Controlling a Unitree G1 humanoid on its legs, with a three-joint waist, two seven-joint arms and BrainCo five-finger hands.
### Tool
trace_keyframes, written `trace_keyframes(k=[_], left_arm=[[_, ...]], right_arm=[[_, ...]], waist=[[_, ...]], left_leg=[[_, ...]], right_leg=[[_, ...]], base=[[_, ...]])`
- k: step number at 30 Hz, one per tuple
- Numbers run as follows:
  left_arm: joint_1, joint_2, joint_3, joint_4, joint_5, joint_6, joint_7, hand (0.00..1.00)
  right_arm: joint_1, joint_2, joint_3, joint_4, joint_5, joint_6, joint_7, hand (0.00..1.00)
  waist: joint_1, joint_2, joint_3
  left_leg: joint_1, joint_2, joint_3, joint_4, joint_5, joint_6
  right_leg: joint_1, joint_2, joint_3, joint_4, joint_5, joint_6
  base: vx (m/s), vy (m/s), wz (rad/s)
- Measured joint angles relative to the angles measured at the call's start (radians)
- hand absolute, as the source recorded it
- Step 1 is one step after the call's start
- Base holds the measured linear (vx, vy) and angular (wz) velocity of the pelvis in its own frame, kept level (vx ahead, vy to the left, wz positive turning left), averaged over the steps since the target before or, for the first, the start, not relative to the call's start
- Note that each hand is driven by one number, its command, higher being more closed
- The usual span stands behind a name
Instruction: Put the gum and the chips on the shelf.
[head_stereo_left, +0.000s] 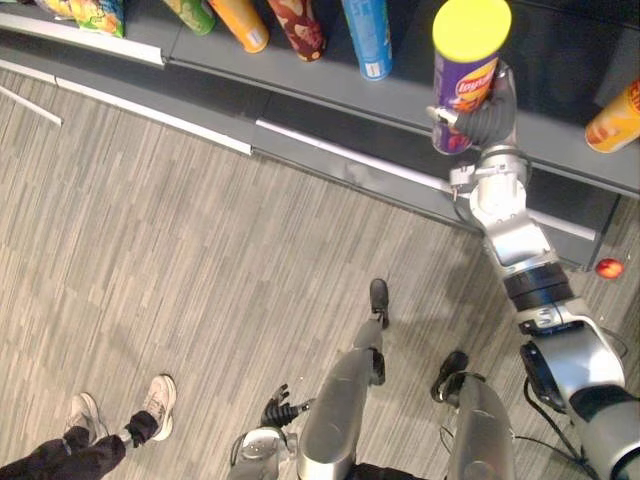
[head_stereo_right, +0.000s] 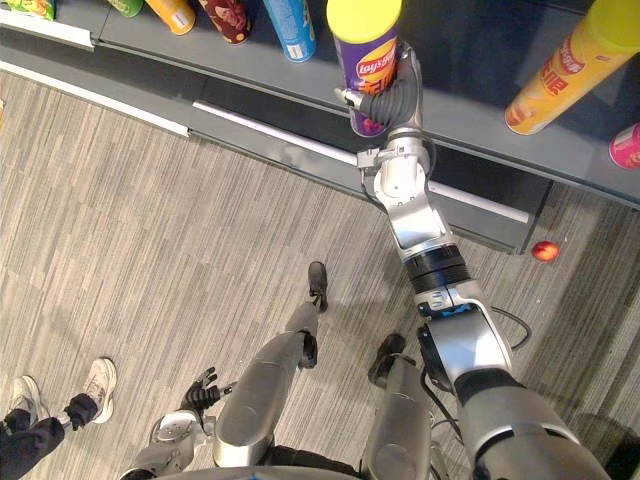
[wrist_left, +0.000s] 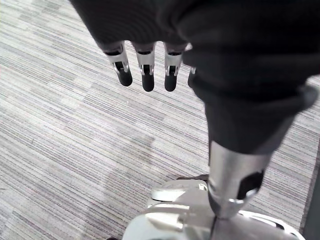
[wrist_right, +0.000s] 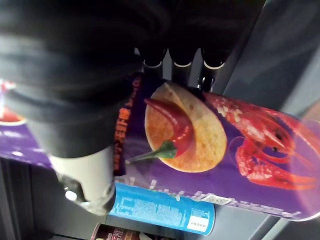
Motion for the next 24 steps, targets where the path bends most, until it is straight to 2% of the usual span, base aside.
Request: trace_keyframes(k=[3, 9, 17, 24], left_arm=[[-0.002, 0.0, -0.006, -0.004, 0.0, 0.0, -0.005, 0.0], [-0.002, 0.001, -0.014, -0.008, 0.0, 0.001, -0.004, 0.0], [-0.003, 0.002, -0.026, -0.018, 0.0, 0.0, -0.008, 0.0], [-0.005, 0.002, -0.032, -0.022, -0.001, 0.0, -0.013, 0.0]], right_arm=[[-0.007, -0.004, 0.001, 0.0, -0.001, -0.018, -0.024, 1.0], [-0.039, 0.002, -0.005, 0.0, -0.002, -0.026, -0.052, 1.0], [-0.042, -0.003, -0.038, 0.014, -0.003, -0.026, -0.089, 1.0], [-0.075, -0.027, -0.038, 0.04, -0.003, -0.026, -0.09, 1.0]], waist=[[0.007, 0.0, 0.0], [0.012, 0.0, 0.0], [0.03, 0.006, -0.004], [0.046, 0.008, -0.005]], left_leg=[[0.0, 0.0, -0.001, 0.0, 0.001, 0.002], [0.0, 0.0, -0.002, 0.0, 0.0, 0.001], [-0.005, 0.0, -0.003, 0.0, 0.0, 0.0], [-0.03, 0.0, -0.009, 0.025, -0.002, 0.002]], right_leg=[[0.0, 0.0, 0.0, 0.0, 0.0, 0.0], [0.0, 0.0, 0.0, 0.0, -0.001, -0.001], [-0.005, 0.0, -0.001, 0.0, -0.002, -0.003], [-0.02, -0.001, -0.003, 0.003, -0.003, -0.003]], base=[[0.02, -0.058, 0.01], [0.02, -0.055, 0.0], [0.02, -0.054, 0.0], [0.03, -0.076, 0.01]])
